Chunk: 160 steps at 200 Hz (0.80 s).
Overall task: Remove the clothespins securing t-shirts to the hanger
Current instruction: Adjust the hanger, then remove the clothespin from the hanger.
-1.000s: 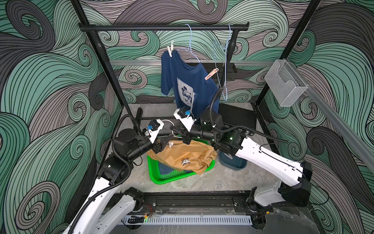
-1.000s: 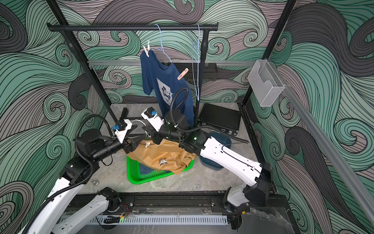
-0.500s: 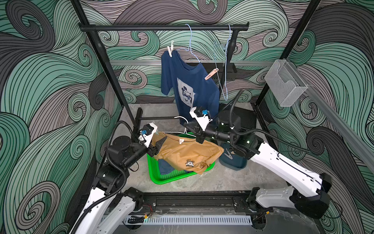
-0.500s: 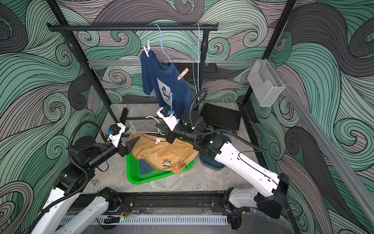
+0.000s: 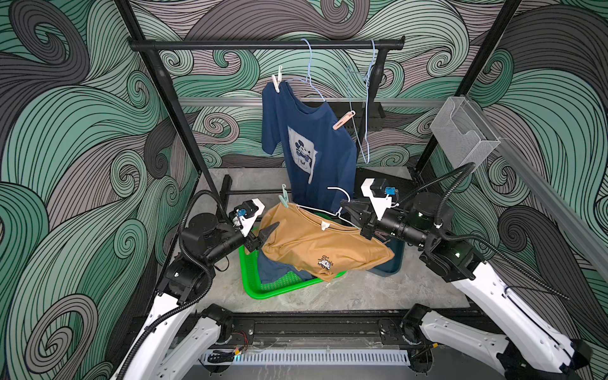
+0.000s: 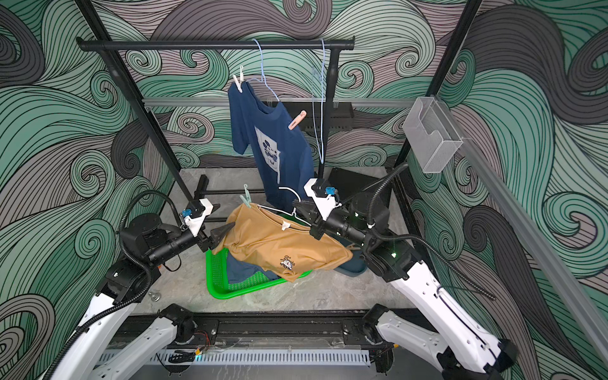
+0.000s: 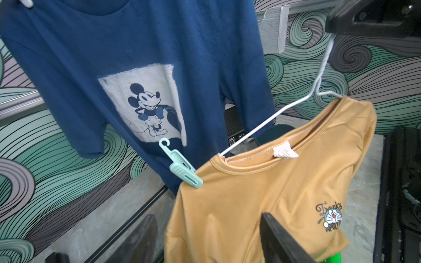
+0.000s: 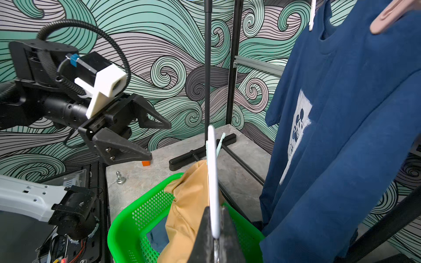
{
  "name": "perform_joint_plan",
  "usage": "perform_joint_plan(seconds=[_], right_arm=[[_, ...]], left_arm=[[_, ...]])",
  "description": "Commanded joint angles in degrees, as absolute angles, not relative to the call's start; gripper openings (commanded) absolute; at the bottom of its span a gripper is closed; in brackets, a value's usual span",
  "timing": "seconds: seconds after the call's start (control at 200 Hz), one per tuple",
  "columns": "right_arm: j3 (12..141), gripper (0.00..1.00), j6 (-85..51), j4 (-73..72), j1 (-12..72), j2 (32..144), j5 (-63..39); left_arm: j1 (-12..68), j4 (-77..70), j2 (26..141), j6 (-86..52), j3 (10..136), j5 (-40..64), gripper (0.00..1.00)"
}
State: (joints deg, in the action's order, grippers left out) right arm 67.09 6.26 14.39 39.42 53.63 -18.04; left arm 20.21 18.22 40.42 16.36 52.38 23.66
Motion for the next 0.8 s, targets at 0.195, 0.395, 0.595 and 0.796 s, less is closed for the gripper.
perform_joint_plan(seconds=[0.195, 0.395, 0.595, 0.796], right_arm=[[63.0, 0.00, 9.7, 13.4, 36.5, 47.0, -20.8], [61.2, 0.00, 11.5, 12.1, 35.3, 44.2, -19.3], [60.9, 0.00, 12.0, 11.5, 34.9, 43.8, -19.9], [61.9, 0.00, 12.5, 11.5, 34.3, 44.8, -20.4]], left_arm=[[16.6, 4.3, 48.8, 15.1, 53.1, 40.1, 0.69], [15.2, 1.2, 54.3, 16.3, 55.0, 51.0, 0.69], [14.1, -1.2, 60.1, 17.6, 58.2, 56.1, 0.69], [11.5, -2.8, 67.5, 17.3, 63.2, 63.5, 0.69]])
